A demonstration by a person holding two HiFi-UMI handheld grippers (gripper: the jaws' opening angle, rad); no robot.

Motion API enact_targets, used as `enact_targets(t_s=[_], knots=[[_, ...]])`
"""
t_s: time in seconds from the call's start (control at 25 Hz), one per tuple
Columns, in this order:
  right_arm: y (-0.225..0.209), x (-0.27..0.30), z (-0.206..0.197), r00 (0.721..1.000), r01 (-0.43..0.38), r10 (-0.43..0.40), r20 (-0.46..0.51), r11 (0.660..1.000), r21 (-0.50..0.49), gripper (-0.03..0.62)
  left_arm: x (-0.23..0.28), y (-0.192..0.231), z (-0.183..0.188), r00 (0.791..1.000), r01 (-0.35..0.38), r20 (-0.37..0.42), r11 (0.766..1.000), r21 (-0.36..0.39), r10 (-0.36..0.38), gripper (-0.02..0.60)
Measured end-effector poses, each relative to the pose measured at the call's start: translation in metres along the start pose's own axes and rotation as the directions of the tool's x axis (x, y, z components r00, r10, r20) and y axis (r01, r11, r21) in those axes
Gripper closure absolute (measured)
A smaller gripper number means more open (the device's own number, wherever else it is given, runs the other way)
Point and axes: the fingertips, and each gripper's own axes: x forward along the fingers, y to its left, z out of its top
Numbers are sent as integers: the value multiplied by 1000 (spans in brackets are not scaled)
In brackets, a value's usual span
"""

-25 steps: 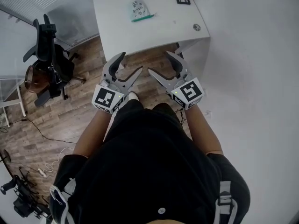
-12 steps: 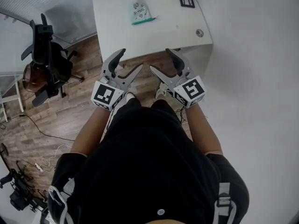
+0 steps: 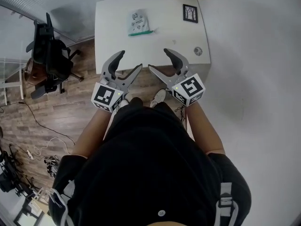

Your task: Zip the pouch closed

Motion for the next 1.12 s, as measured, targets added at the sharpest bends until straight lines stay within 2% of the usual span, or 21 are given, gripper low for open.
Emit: enact_targets(t_s=[0.32,0.64,0.84,1.0,1.12], knots=[[-58,-21,-6,996,-81,82,-19,997,15,256,49,-21,-3,995,-93,-30,996,-10,93,275],[-102,-23,-14,993,-113,114,-24,993,45,256,86,-29,-10,990,-127,-59,992,-21,126,275],[-115,2,-19,990,-129,132,-57,990,55,256,95,-2,-11,988,-147,-56,989,-33,145,275],[-129,26,-17,988,-125,129,-83,991,46,256,100,31,-5,985,-173,-26,984,-33,172,275],[-146,50,-16,987,-120,124,-106,992,44,256,114,60,-3,986,-163,-29,986,-28,162,275]])
